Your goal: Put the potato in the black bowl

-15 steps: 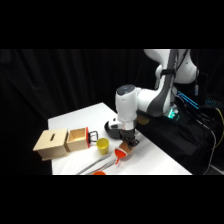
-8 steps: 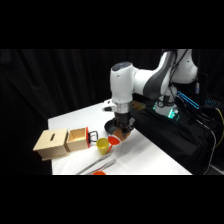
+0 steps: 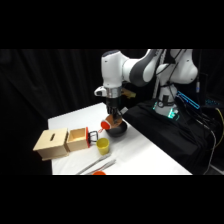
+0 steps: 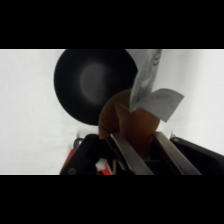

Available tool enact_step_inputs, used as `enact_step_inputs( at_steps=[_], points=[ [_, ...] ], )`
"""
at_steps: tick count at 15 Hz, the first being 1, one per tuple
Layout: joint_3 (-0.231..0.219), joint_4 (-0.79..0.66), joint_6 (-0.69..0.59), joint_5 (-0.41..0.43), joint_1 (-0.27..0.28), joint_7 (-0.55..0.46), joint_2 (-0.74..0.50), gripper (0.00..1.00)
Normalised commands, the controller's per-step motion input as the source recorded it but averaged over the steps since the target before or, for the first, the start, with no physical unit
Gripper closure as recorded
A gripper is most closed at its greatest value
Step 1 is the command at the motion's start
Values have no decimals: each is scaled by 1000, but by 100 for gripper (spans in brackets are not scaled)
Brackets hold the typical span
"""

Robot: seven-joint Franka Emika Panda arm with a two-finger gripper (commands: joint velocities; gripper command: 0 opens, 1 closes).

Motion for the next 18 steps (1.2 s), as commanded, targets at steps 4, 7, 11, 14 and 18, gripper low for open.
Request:
enact_step_inputs(
  at_steps=[4, 7, 11, 14, 18],
  points=[
    [-70, -126, -1, -7, -120, -136, -143, 95],
    [-40, -107, 54, 24, -77, -146, -57, 96],
    [-25, -70, 155, 75, -56, -174, 69, 95],
    [-22, -23, 267, 80, -54, -166, 134, 55],
    [-25, 3, 201, 60, -56, -163, 64, 22]
  ],
)
